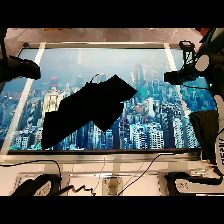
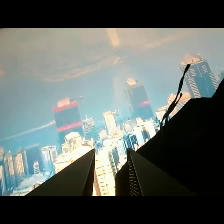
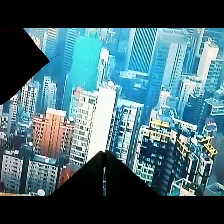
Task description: Fold the clothes and pants, and hang the long-sleeved shirts on hangers.
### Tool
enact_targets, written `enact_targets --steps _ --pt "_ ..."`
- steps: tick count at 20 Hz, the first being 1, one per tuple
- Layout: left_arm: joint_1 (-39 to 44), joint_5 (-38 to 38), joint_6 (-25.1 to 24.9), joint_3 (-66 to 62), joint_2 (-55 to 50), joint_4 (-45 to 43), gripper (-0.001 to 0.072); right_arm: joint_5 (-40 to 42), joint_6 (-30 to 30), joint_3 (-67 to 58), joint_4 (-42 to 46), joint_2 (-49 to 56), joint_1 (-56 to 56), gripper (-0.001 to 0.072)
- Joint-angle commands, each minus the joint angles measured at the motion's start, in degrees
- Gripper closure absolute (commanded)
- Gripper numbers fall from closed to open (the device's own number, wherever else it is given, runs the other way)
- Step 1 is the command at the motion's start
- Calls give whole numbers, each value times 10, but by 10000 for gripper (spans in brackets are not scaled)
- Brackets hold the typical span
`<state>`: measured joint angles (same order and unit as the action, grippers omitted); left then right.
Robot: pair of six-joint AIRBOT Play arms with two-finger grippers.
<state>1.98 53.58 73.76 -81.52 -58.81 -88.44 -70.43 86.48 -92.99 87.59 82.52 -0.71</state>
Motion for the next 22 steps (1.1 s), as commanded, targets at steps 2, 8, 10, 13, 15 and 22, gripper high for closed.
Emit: enact_targets --steps 2,8,10,13,15,22 --pt "0 0 0 0 0 0 488 -19 1 -1 -53 0 -1 686" --pt "0 0 0 0 0 0 488 -77 -59 28 -138 1 0 687" --pt "0 0 0 0 0 0 488 -70 -130 77 -250 2 -2 687" --pt "0 0 0 0 0 0 488 -64 -224 165 -400 2 -16 687" --pt "0 0 0 0 0 0 488 -55 -231 213 -419 2 -44 687" --pt "0 0 0 0 0 0 488 199 -142 270 -376 20 -151 269"
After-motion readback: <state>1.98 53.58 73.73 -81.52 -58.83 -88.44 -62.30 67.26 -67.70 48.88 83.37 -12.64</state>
